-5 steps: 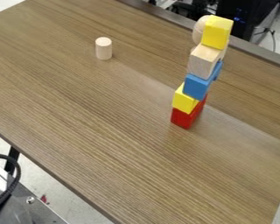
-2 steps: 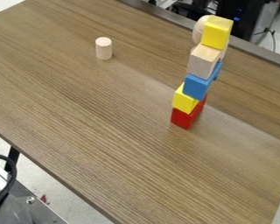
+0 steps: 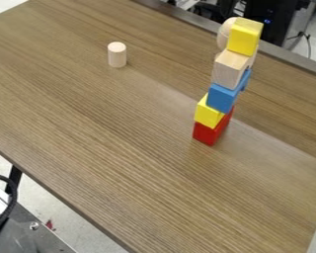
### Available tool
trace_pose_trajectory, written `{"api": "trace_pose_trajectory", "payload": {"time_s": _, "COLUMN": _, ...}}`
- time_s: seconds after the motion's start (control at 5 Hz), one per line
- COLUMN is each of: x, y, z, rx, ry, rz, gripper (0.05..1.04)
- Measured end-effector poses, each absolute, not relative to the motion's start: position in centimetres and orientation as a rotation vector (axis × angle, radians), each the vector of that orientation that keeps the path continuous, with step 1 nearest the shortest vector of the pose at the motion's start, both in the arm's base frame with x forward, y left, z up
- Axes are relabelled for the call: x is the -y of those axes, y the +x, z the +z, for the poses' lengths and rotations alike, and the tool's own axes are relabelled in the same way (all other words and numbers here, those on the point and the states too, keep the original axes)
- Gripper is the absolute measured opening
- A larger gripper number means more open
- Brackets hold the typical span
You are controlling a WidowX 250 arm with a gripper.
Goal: Move the yellow cube on top of the cylinder
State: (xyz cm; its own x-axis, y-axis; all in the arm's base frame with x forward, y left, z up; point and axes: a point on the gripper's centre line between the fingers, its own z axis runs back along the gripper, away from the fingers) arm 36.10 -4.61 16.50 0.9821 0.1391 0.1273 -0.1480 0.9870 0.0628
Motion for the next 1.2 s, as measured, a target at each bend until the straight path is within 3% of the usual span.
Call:
{"api": "trace_pose_trajectory", "payload": {"time_s": 0.4, "x": 4.3, "y": 36.3, "z": 15.1, "rx": 0.092, "ry": 0.070, "rz": 0.165, "gripper": 0.946}}
{"api": "trace_pose_trajectory", "payload": {"time_s": 0.6, "x": 4.2, "y": 36.2, "z": 14.8, "rx": 0.087, "ry": 0.070, "rz": 0.172, "gripper": 0.662}}
{"api": "trace_pose_trajectory", "payload": {"time_s": 0.8, "x": 4.0, "y": 36.3, "z": 14.9, "rx": 0.087, "ry": 0.066, "rz": 0.178, "gripper": 0.588}}
{"api": "trace_pose_trajectory", "payload": {"time_s": 1.2, "x": 3.4, "y": 36.1, "z": 15.8, "rx": 0.100, "ry": 0.058, "rz": 0.185, "gripper": 0.588}}
